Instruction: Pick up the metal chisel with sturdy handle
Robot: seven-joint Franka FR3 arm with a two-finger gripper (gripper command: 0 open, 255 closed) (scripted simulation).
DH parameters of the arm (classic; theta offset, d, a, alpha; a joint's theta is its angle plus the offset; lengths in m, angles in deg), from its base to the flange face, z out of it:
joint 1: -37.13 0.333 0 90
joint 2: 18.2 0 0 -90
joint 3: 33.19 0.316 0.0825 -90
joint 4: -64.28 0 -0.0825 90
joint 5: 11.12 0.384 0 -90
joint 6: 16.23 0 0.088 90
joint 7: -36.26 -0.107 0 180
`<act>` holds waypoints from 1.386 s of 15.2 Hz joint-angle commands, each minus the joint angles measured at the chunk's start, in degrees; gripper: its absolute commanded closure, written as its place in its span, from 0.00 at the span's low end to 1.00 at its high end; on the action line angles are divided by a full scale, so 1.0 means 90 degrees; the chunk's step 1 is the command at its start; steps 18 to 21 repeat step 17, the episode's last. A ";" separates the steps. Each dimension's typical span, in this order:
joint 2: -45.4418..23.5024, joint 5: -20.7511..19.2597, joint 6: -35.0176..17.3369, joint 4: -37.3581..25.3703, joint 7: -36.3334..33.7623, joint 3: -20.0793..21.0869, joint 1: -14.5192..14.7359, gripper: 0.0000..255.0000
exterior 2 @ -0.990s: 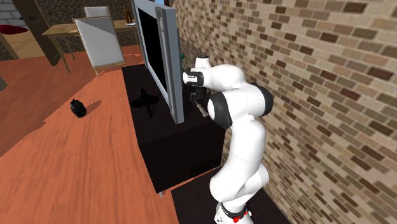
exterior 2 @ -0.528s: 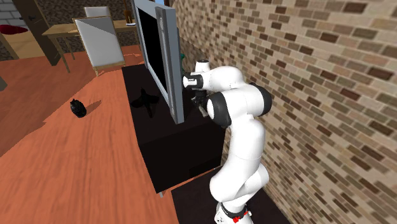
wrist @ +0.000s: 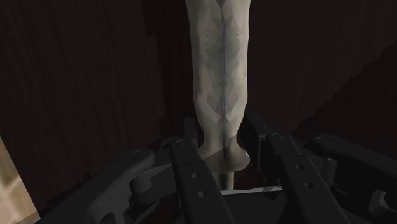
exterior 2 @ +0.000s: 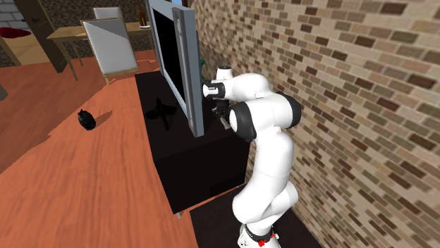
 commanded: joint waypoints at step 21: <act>0.0247 -0.0052 0.1246 -0.0996 -0.0063 -0.0006 0.0000 1.00</act>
